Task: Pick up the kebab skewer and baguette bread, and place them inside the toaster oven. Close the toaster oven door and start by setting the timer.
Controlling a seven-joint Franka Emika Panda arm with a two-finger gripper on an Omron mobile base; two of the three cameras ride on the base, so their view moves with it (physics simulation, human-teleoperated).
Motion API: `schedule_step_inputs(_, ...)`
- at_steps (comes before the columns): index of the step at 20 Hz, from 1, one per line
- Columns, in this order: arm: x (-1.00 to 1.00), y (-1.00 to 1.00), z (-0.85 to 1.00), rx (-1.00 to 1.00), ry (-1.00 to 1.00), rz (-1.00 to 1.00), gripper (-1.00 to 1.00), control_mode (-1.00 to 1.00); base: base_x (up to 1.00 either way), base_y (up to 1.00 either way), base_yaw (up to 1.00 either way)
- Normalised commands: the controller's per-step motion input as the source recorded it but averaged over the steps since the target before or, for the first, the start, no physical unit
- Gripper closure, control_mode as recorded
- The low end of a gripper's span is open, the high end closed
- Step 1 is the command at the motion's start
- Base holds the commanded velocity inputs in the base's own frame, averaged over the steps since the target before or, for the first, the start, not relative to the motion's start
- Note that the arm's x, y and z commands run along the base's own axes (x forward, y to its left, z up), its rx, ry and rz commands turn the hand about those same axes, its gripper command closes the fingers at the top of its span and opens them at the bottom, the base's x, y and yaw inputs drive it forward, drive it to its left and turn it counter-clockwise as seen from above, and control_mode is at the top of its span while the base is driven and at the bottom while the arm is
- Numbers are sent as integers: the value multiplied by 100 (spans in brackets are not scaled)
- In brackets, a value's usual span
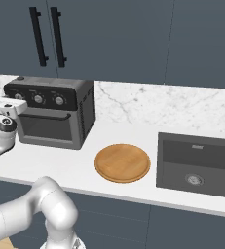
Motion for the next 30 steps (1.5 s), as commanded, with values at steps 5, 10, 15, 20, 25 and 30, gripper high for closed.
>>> schedule_step_inputs(5,0,0,8,-5,0,0,-100,-100,0,0,0)
schedule_step_inputs(10,0,0,4,-3,0,0,-100,-100,0,0,0)
schedule_step_inputs(15,0,0,7,0,0,0,-100,-100,0,0,0)
schedule_step_inputs(20,0,0,4,-1,0,0,-100,-100,0,0,0)
schedule_step_inputs(25,-9,1,0,0,0,0,-100,-100,0,0,0)
schedule_step_inputs(30,-16,0,10,0,-2,0,-100,-100,0,0,0)
